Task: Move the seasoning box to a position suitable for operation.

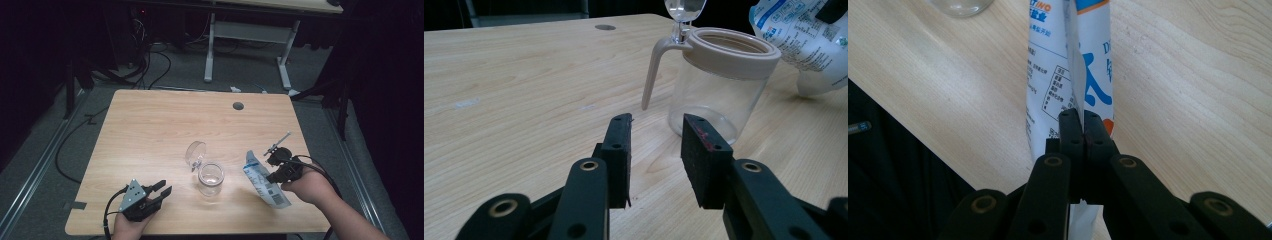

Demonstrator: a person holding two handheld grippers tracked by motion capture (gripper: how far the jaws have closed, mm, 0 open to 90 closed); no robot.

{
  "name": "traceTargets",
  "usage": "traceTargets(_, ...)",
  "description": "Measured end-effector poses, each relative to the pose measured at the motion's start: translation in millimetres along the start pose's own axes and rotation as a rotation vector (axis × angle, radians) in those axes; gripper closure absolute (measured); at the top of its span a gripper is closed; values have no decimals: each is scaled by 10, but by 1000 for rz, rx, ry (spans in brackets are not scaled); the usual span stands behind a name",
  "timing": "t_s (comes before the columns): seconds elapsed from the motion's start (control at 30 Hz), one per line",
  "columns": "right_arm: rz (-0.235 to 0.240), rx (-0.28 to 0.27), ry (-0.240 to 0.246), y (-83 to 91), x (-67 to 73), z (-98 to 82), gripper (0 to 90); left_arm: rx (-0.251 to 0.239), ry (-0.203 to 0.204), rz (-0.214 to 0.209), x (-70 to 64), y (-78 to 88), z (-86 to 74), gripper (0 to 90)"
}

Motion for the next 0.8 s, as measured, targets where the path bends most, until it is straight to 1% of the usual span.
traceTargets(0.07, -8, 7, 1, 8, 0, 0, 899, 4, -8, -1, -13, -5, -10, 653)
traceTargets(0.17, -14, 1, 15, 20, -8, 17, 900, 2, 0, 0, -29, -5, -7, 644)
traceTargets(0.2, -11, 6, 10, 31, 7, 26, 900, 3, -1, 1, -35, -1, -10, 631)
traceTargets(0.23, -15, 6, 17, 33, 5, 35, 900, 4, -5, 2, -40, 3, -14, 626)
traceTargets(0.3, -14, 17, 9, 38, 18, 35, 900, 6, -11, 2, -53, 8, -19, 618)
traceTargets(0.33, -16, 24, 10, 40, 27, 38, 900, 1, -8, 0, -70, 7, -18, 618)
traceTargets(0.37, -23, 30, 20, 43, 33, 50, 900, 6, -17, 0, -81, 10, -24, 614)
traceTargets(0.4, -23, 41, 20, 51, 48, 50, 900, 4, -20, -2, -95, 8, -26, 610)
traceTargets(0.43, -25, 43, 25, 54, 54, 55, 900, 6, -34, -9, -127, 6, -40, 607)
traceTargets(0.47, -26, 51, 20, 64, 71, 62, 900, 7, -39, -13, -146, 2, -49, 595)
traceTargets(0.5, -28, 60, 31, 79, 79, 70, 899, 12, -48, -19, -174, -5, -67, 574)
traceTargets(0.53, -28, 60, 31, 79, 79, 70, 899, 14, -52, -22, -195, -12, -80, 574)
traceTargets(0.57, -28, 63, 21, 85, 95, 71, 900, 17, -63, -27, -225, -22, -100, 568)
traceTargets(0.6, -32, 65, 31, 95, 98, 78, 899, 20, -75, -31, -255, -32, -122, 559)
traceTargets(0.63, -34, 69, 29, 123, 110, 91, 899, 23, -80, -38, -294, -58, -149, 539)
traceTargets(0.7, -36, 69, 26, 132, 111, 93, 899, 33, -86, -47, -341, -96, -187, 533)
traceTargets(0.73, -37, 69, 18, 141, 121, 99, 899, 42, -85, -53, -369, -114, -208, 528)
traceTargets(0.8, -42, 75, 20, 158, 134, 104, 900, 59, -79, -69, -432, -152, -248, 522)
Point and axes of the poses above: each handheld gripper's, and its own axes: y roughly backward along the jaws, z roughly out of its top, x roughly to its left, the point moved 8 cm from there along -y, roughly forward along the jaws, and after that the axes turned 9 degrees about x, right-handed, at the moved point
